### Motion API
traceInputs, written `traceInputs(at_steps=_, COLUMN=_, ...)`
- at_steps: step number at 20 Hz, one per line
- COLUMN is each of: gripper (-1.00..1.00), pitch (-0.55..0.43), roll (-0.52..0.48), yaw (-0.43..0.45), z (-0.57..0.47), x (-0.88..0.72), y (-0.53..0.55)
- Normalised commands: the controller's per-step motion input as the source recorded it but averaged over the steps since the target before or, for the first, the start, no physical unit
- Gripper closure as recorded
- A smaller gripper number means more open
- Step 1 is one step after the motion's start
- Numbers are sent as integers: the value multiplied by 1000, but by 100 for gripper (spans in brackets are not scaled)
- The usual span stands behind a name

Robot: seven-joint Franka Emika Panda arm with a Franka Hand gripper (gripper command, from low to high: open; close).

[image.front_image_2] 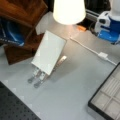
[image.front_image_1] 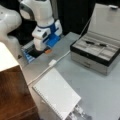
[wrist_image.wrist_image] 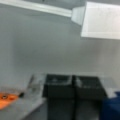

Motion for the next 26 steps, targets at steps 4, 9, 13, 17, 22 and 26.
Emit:
traceInputs(at_steps=4, gripper=100, pitch=-204, roll=122, yaw=-24, z=-260, x=-151, y=24)
traceInputs(at_steps=9, gripper=100, pitch=-221, roll=113, yaw=-18, z=-256, x=-215, y=10)
traceInputs(at_steps=13, gripper=100, pitch=-239, roll=86, yaw=-4, z=-346, x=-274, y=-17)
traceInputs(at_steps=17, gripper=100, pitch=-231, roll=43, yaw=16, z=-372, x=-359, y=-40)
traceInputs(at_steps=22, gripper=100, pitch=-252, roll=76, yaw=52, z=-346, x=-435, y=-131)
traceInputs(at_steps=26, gripper=100, pitch=-214, roll=127, yaw=80, z=-371, x=-463, y=-236)
